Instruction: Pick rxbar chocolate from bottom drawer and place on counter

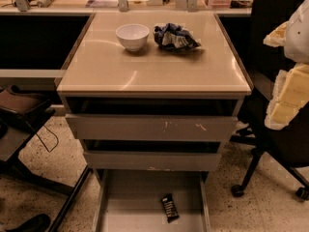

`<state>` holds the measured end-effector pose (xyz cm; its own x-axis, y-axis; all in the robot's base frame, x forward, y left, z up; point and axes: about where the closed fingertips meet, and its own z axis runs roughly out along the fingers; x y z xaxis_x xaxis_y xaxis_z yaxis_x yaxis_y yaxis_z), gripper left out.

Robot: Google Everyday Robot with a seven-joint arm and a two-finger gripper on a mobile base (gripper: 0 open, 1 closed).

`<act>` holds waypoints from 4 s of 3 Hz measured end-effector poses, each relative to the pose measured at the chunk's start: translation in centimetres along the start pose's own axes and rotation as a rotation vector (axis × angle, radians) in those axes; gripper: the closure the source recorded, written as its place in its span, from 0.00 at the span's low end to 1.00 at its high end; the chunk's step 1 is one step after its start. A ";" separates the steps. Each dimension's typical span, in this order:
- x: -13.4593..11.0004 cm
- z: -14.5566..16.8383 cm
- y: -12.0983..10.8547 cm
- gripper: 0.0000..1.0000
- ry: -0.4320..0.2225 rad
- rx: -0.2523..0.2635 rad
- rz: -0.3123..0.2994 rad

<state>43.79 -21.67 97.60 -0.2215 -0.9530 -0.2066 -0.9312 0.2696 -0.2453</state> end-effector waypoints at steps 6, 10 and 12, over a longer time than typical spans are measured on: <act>3.1 0.0 4.9 0.00 0.000 0.000 0.000; 4.5 -0.1 7.1 0.00 0.000 0.000 0.000; 4.8 -0.1 7.6 0.00 0.000 0.000 0.000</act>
Offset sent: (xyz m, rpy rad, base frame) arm -0.0077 0.0493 -0.1333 0.0542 -0.0185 0.1090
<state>35.59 -24.21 94.79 -0.2209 -0.9531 -0.2070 -0.9312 0.2692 -0.2457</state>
